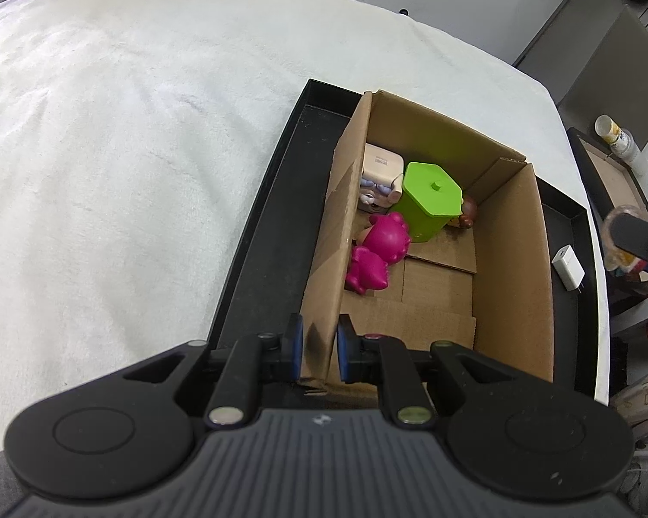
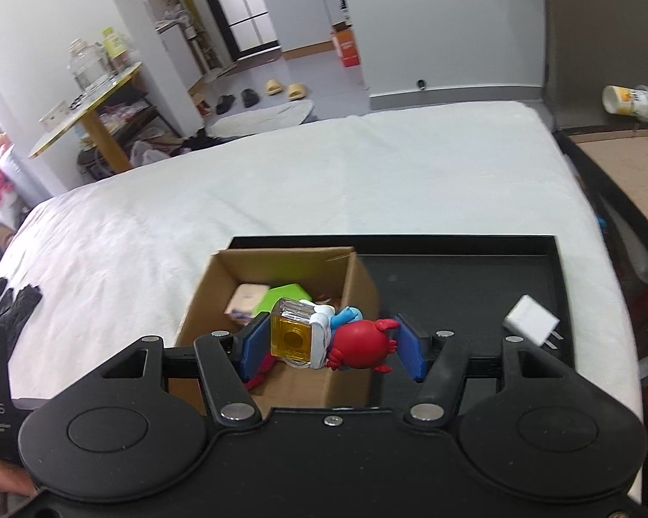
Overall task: Organize rigid objects
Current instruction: 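Lift the crab with jar and carry it over the box with the right gripper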
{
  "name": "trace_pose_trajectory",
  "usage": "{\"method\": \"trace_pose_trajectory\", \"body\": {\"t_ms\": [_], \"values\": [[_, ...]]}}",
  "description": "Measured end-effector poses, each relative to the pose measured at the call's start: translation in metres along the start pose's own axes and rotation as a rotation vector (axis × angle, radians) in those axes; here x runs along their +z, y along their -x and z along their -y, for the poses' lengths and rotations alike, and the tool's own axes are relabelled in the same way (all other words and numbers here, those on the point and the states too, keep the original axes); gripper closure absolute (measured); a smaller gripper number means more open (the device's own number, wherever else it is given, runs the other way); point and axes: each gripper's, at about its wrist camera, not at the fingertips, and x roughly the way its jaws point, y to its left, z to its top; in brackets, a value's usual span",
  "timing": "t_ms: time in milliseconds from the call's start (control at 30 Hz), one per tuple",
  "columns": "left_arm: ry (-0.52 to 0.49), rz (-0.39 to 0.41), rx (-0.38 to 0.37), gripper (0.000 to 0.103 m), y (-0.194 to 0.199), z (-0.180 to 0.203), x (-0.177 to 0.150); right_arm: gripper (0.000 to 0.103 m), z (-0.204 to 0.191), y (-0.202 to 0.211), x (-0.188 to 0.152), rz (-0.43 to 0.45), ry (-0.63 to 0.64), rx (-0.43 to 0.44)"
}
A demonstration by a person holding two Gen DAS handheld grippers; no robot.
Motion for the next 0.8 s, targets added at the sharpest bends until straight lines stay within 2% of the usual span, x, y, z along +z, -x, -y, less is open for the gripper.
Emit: {"method": "trace_pose_trajectory", "body": {"t_ms": [533,800], "values": [[0.022,-0.005,-0.048,0.090,0.003,-0.006,0.000,0.043,-0.032,-0.017,-0.003,-0.028,0.069,0.014],[0.024,-0.003,-0.065,0.090,0.004,-0.010,0.000,0.043,-0.054,-0.041,-0.010,-0.087,0.152,-0.008]]}}
